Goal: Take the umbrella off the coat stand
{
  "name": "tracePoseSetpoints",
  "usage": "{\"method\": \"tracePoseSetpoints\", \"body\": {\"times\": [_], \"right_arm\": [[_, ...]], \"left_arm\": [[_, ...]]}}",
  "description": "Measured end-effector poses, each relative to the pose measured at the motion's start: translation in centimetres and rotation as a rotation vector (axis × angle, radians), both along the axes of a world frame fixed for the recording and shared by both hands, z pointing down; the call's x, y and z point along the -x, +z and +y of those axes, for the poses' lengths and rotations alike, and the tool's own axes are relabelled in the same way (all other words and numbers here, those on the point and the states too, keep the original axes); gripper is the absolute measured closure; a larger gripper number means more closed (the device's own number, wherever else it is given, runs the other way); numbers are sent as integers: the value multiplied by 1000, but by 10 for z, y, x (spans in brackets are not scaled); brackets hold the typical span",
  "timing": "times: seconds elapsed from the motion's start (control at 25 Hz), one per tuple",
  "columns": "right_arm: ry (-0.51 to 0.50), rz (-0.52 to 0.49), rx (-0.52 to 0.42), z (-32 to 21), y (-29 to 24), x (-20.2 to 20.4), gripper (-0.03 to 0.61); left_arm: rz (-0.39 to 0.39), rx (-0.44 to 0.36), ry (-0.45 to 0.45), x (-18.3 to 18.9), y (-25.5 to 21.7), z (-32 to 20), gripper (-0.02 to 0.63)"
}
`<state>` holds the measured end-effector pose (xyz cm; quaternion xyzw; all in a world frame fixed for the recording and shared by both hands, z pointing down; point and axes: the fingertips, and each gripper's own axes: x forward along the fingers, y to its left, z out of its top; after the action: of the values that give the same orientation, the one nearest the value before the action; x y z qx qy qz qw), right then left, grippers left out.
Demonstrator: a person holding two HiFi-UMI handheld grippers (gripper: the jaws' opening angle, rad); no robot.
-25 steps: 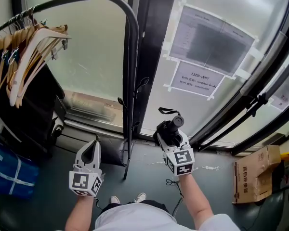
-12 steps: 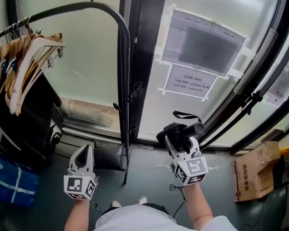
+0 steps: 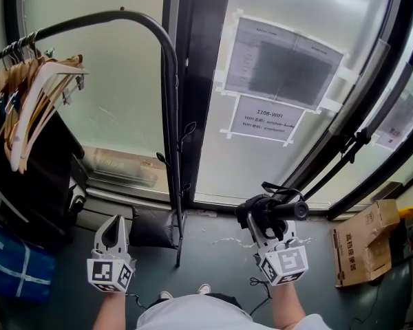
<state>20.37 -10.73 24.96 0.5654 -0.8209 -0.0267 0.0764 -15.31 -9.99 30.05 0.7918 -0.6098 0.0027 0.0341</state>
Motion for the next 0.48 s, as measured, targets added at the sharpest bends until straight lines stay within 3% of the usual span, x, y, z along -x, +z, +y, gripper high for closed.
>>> {"method": "tracePoseSetpoints", "body": {"times": [0.48], "right_arm": [[105, -10, 30, 29, 12, -29, 342]], "left_arm": [[-11, 31, -61, 21, 10, 12, 591]]}}
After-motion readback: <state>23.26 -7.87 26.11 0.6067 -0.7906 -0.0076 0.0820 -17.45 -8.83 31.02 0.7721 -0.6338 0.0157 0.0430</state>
